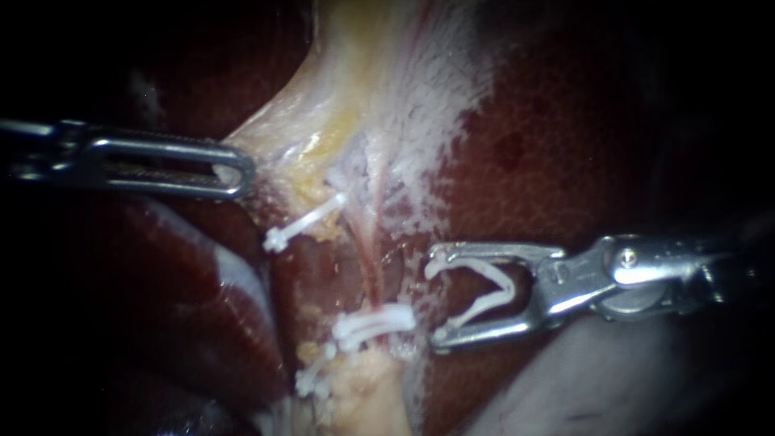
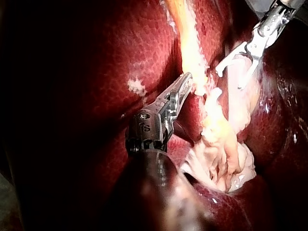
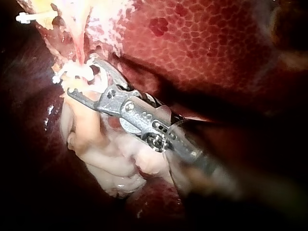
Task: Clipping third clip right tube
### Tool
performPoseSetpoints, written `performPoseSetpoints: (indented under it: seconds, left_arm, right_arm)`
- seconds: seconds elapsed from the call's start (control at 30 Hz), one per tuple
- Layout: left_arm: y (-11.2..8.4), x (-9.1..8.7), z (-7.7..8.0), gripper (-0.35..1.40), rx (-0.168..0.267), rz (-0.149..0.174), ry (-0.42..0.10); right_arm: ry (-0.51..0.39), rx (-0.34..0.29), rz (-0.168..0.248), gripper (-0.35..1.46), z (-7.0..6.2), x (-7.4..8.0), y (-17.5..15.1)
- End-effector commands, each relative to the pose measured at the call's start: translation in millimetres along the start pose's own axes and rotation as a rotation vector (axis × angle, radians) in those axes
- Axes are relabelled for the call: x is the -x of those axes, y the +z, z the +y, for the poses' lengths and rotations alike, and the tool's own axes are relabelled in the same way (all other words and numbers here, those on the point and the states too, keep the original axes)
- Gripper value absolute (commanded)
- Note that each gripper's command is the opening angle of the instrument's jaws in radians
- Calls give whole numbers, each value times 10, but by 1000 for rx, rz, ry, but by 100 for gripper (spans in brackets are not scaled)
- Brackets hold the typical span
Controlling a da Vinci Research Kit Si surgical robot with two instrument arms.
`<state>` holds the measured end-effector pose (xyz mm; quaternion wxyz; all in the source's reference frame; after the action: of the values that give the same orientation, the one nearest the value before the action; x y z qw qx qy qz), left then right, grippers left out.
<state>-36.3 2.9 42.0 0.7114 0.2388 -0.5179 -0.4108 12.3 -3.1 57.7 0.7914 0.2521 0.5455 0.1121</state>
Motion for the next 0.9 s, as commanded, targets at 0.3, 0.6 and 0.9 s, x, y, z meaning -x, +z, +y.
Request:
performPoseSetpoints:
  seconds: [0.3,0.6,0.9]
  left_arm:
    - [-2,9,-35,-35,1,-13,11]
    - [1,6,-38,-35,-3,-12,13]
    - [3,4,-39,-35,-5,-12,14]
  right_arm:
    - [6,-7,-3,60,14,6,28]
    - [8,-20,-5,60,20,-3,56]
    - [31,-32,-6,59,17,-14,74]
